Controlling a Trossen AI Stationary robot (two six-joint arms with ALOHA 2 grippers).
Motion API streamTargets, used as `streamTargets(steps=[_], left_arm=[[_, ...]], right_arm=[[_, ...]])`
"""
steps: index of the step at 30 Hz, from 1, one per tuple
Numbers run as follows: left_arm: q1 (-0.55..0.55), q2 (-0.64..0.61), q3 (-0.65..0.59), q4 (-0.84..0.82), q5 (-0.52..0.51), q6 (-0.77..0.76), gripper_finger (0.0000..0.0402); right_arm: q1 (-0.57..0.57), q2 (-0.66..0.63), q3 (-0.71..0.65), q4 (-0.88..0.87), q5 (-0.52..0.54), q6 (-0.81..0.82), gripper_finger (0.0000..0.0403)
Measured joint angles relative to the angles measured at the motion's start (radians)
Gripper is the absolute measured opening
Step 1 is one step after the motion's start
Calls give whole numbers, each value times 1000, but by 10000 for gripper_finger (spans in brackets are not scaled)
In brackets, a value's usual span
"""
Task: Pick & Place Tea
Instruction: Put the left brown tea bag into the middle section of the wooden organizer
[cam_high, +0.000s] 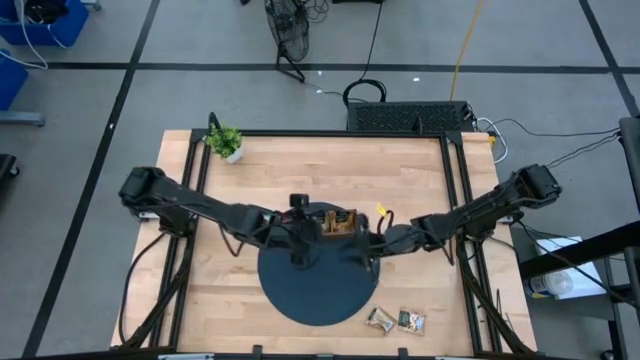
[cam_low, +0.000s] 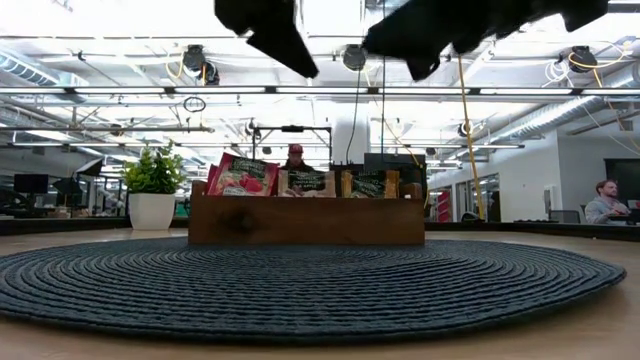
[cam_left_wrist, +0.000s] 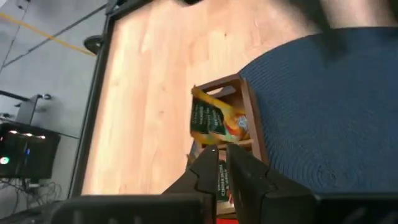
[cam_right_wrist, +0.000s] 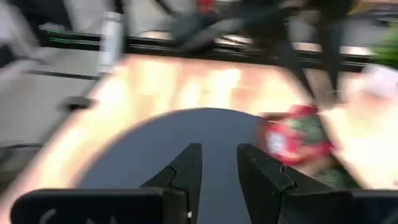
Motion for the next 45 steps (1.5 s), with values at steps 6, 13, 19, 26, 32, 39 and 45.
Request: streamTargets(steps=[6, 13, 19, 26, 32, 39, 45], left_arm=[[7, -92, -111, 15, 0, -57, 31], [14, -113, -158, 20, -1, -96, 30], [16, -114, -157, 73, -1, -84, 30], [16, -114, -156, 208, -2, -6, 30], [16, -114, -156, 336, -2, 9, 31], [16, -114, -156, 449, -2, 7, 31], [16, -114, -156, 522, -2, 6, 31]], right_arm=[[123, -68, 0, -78, -306, 140, 89], [349, 5, -1, 282, -524, 264, 95], [504, 86, 72, 240, -259, 130, 114], [564, 227, 459, -625, 134, 593, 123], [549, 460, 728, -900, -26, 820, 117], [516, 551, 815, -1207, -45, 1014, 94], [503, 574, 790, -1221, -65, 1045, 87]])
